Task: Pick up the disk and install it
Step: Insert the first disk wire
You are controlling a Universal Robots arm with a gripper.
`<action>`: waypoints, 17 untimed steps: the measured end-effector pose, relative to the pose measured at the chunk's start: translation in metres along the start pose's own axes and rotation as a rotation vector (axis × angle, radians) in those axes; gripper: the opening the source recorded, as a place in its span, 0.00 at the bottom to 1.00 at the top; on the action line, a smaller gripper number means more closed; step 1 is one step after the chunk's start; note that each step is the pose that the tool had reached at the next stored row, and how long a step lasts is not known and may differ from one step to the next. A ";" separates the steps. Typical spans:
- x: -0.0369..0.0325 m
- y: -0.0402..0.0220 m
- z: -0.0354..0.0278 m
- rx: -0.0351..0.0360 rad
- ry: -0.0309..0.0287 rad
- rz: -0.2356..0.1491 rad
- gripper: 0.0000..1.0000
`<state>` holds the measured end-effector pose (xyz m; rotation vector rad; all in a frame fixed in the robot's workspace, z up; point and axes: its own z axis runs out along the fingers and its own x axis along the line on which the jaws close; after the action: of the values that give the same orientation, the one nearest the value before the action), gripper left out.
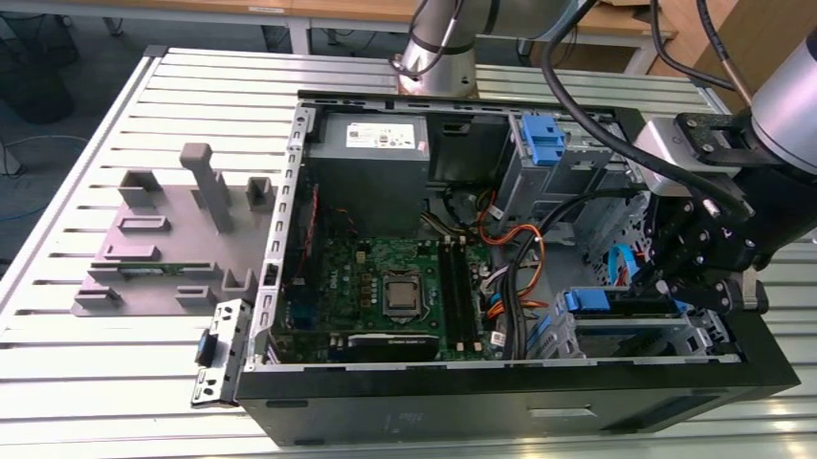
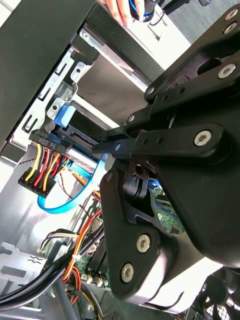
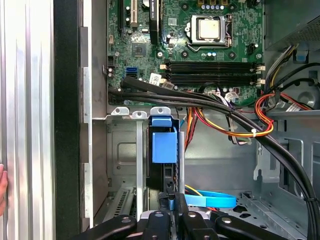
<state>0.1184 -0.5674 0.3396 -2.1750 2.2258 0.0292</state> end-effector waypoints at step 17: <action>0.0001 0.0009 0.0017 0.0000 0.0000 0.000 0.16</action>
<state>0.1174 -0.5674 0.3379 -2.1751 2.2258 0.0292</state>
